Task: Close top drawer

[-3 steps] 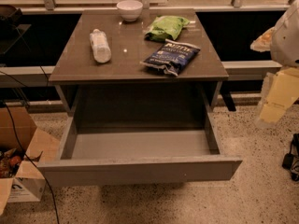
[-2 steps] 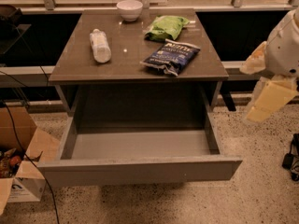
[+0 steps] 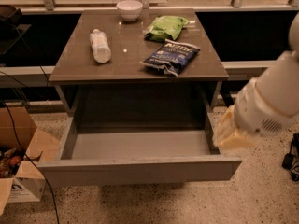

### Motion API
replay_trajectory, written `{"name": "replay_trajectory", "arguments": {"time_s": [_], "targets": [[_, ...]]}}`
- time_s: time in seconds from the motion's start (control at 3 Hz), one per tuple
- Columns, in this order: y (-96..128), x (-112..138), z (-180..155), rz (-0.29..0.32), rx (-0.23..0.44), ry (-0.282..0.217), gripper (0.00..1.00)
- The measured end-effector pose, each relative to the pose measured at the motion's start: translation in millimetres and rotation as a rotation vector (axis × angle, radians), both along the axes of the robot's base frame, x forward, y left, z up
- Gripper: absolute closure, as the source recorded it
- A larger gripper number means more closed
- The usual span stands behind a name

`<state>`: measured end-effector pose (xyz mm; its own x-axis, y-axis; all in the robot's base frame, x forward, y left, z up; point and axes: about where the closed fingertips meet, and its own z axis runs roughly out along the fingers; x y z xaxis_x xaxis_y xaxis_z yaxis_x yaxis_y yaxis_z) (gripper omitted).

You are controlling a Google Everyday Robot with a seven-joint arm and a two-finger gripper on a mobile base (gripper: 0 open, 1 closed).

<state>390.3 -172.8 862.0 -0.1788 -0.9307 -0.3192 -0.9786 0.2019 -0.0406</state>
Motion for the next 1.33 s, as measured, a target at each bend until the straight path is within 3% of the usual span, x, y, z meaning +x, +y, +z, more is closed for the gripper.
{"name": "replay_trajectory", "arguments": {"time_s": [0.33, 0.67, 1.33], "targets": [[1.0, -7.9, -58.7, -0.020, 0.064, 0.045, 1.00], [1.0, -7.9, -64.3, -0.025, 0.065, 0.044, 1.00], [24.0, -14.3, -123.3, 0.001, 0.062, 0.122, 1.00]]}}
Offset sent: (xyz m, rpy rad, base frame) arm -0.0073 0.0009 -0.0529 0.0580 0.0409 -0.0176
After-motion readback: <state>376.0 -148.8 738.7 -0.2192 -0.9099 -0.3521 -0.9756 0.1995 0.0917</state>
